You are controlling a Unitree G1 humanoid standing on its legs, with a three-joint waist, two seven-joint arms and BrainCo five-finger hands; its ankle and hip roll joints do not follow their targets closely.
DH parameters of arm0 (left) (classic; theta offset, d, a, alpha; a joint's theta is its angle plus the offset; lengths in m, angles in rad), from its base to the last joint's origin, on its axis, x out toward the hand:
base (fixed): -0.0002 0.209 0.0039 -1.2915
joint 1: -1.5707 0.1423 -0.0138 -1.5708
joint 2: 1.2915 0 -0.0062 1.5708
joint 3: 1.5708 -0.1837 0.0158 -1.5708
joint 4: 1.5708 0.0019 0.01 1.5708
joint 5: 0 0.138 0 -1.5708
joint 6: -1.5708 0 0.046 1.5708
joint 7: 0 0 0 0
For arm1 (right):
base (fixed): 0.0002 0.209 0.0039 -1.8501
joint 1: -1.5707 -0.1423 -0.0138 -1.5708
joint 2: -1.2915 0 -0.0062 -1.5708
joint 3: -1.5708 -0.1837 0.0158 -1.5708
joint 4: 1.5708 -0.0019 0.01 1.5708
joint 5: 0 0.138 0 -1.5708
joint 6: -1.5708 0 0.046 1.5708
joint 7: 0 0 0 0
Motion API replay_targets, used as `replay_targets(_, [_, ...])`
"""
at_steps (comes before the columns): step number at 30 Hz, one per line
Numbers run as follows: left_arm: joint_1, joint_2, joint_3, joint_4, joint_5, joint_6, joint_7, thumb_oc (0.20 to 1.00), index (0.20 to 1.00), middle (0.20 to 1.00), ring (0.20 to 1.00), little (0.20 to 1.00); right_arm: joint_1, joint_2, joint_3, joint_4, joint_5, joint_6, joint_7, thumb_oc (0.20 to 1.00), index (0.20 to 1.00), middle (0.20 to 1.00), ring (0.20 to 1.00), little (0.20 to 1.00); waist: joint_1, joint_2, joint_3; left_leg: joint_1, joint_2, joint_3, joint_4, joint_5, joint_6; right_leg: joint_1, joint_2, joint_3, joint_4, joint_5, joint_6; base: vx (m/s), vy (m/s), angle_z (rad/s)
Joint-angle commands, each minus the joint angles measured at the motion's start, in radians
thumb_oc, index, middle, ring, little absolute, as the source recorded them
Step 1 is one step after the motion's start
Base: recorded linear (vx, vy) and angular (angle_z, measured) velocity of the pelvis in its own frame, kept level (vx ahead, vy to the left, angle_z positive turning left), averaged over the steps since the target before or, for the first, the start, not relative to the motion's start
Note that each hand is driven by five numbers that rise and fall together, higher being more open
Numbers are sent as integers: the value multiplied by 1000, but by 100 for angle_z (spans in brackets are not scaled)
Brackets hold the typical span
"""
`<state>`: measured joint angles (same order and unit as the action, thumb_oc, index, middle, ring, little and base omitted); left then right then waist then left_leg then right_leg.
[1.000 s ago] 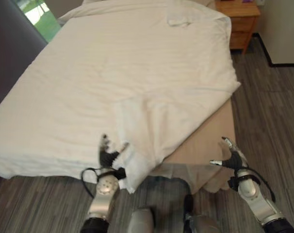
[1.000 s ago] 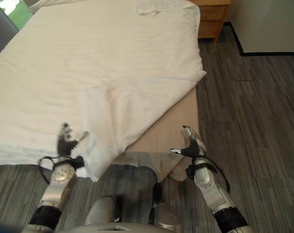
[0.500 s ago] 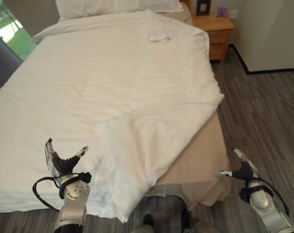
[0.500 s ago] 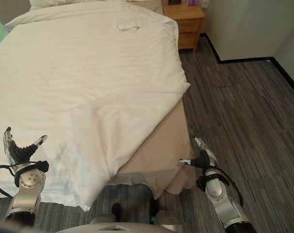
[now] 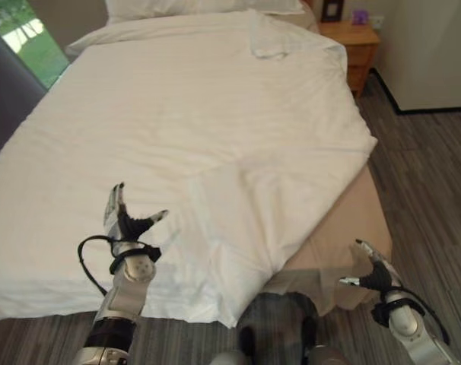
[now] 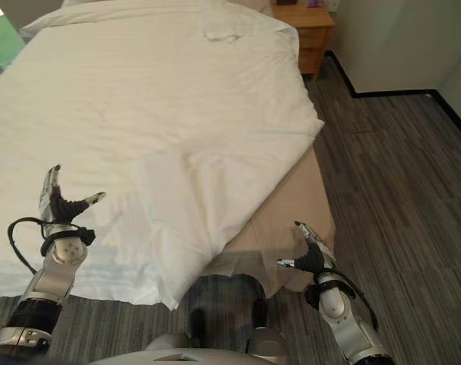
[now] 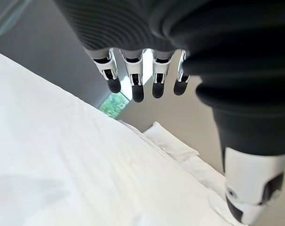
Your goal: Making the bed.
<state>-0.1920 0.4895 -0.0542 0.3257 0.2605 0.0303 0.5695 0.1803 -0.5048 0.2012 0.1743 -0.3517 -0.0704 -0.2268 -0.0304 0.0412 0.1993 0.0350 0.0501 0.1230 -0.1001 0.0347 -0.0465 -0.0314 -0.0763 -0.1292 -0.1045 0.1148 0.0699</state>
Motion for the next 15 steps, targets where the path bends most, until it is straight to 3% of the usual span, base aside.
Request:
replay_targets(1, [-154, 69, -35, 69, 94, -23, -4, 1000, 1000, 1000, 1000, 1000, -35, -19, 19, -15, -20, -35, -24, 1000, 1000, 1000, 1000, 1000, -20, -34, -6, 26, 82, 11, 13, -63, -62, 32, -87, 12, 17, -77, 109, -1, 12, -22])
replay_targets(5, [-260, 75, -112, 170, 136, 14, -13, 1000, 1000, 1000, 1000, 1000, -33, -29, 23, -3, -19, -37, -34, 1000, 1000, 1000, 1000, 1000, -45, -35, 2, -10, 83, 22, 13, -58, -61, -18, -83, 26, 17, -65, 114, -39, 14, -16])
replay_targets(10, [-445, 60, -246, 564, 203, 105, -56, 1000, 1000, 1000, 1000, 1000, -64, -42, 47, 21, -3, -39, -49, 1000, 1000, 1000, 1000, 1000, -82, -40, 10, -90, 79, 37, 13, -40, -57, -112, -72, 46, 17, -41, 118, -85, 16, -18])
replay_targets(11, [-454, 57, -250, 575, 202, 101, -53, 893, 893, 893, 893, 893, -65, -42, 45, 22, -2, -40, -49, 1000, 1000, 1000, 1000, 1000, -80, -39, 8, -93, 79, 38, 13, -40, -56, -116, -72, 46, 17, -41, 118, -57, 44, -28])
replay_targets(12, [-478, 3, -274, 734, 201, 115, -73, 388, 388, 388, 388, 388, -72, -40, 51, 28, 4, -39, -47, 1000, 1000, 1000, 1000, 1000, -90, -44, 10, -111, 75, 42, 13, -35, -52, -138, -72, 56, 17, -36, 120, -46, 47, -26])
replay_targets(13, [-480, -27, -272, 796, 189, 123, -85, 388, 388, 388, 388, 388, -70, -38, 51, 30, 8, -40, -46, 1000, 1000, 1000, 1000, 1000, -96, -47, 12, -114, 71, 44, 13, -35, -50, -144, -73, 59, 17, -34, 122, -58, 68, -27])
replay_targets(14, [-479, -58, -270, 839, 175, 118, -85, 200, 200, 200, 200, 200, -66, -38, 49, 28, 11, -43, -46, 1000, 1000, 1000, 1000, 1000, -98, -47, 14, -115, 67, 45, 13, -36, -47, -147, -75, 61, 17, -33, 123, -37, 65, -19])
replay_targets(15, [-459, -101, -247, 869, 138, 111, -84, 200, 200, 200, 200, 200, -57, -34, 45, 26, 14, -44, -46, 1000, 1000, 1000, 1000, 1000, -101, -49, 17, -111, 64, 46, 13, -36, -45, -145, -80, 62, 17, -33, 123, -29, 76, -12])
